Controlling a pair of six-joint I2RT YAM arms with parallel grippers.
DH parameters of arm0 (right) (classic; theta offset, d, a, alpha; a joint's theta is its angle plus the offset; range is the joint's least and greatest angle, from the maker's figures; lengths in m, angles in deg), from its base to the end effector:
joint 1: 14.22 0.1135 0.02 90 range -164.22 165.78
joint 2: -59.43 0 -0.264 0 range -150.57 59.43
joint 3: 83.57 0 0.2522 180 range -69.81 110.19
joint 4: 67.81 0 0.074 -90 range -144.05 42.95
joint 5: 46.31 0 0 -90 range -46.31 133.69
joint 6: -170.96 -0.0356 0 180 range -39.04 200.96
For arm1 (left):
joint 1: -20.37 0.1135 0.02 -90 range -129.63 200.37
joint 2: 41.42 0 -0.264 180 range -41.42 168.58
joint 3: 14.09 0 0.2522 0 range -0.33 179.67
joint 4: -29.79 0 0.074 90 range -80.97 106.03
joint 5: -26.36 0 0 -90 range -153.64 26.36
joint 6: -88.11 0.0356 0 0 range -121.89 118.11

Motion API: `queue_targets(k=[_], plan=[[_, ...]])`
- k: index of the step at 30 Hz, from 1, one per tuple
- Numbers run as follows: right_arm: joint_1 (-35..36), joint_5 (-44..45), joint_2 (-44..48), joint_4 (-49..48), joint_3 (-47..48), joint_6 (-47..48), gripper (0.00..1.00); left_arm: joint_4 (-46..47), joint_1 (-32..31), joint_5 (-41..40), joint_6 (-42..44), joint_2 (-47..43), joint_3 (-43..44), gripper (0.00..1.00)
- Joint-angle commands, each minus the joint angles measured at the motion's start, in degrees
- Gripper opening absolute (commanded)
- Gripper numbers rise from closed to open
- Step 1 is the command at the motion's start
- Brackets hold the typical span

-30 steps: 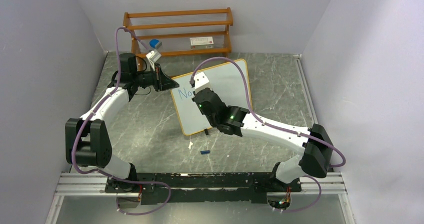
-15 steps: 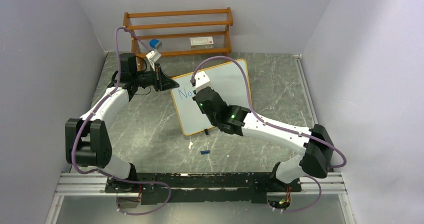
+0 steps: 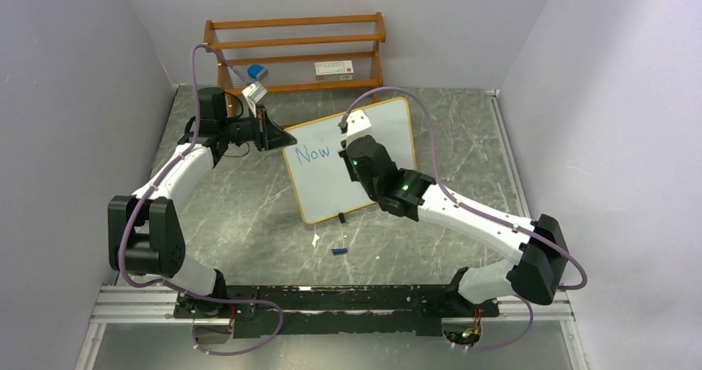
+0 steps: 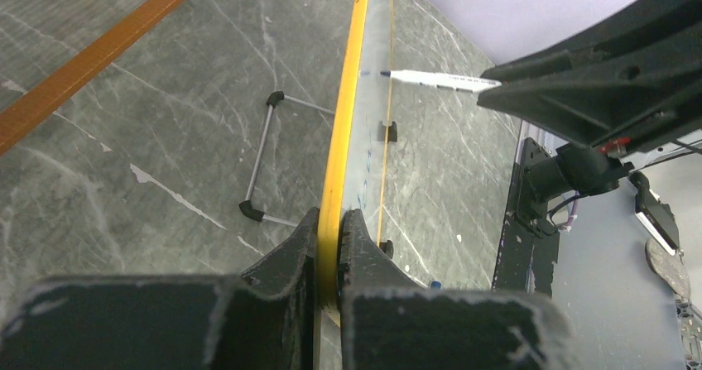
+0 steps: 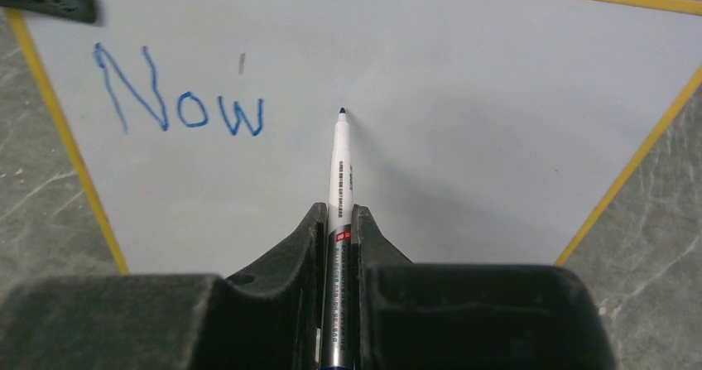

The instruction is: Write a sentence on the whiteboard

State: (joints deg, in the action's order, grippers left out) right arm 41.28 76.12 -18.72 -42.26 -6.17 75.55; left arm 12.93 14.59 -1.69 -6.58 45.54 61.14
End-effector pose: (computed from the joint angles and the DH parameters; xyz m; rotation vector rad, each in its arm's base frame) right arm 0.1920 0.2457 0.3225 -0.4998 1.8912 0.1236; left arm 0.3278 -0.0648 0.2824 0.6839 1.8623 -1.2183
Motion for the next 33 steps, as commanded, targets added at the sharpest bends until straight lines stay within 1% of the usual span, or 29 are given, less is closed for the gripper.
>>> queue_targets(k=[1, 21, 33], plan=[[-2.11, -2.17, 1.77, -0.62, -0.94, -1.01, 0.00, -6.23, -2.30, -8.68, 8.67, 2.79, -2.07, 0.05], [-2.60, -4.27, 0.55, -3.43, 0.00, -0.83, 0.00, -6.27, -2.30, -8.52, 8.66, 3.09, -2.06, 0.05], [-2.64, -2.48, -0.96, -4.56, 0.19, -0.48, 0.00, -6.21, -2.30, -8.40, 8.75, 3.04, -2.10, 0.05]])
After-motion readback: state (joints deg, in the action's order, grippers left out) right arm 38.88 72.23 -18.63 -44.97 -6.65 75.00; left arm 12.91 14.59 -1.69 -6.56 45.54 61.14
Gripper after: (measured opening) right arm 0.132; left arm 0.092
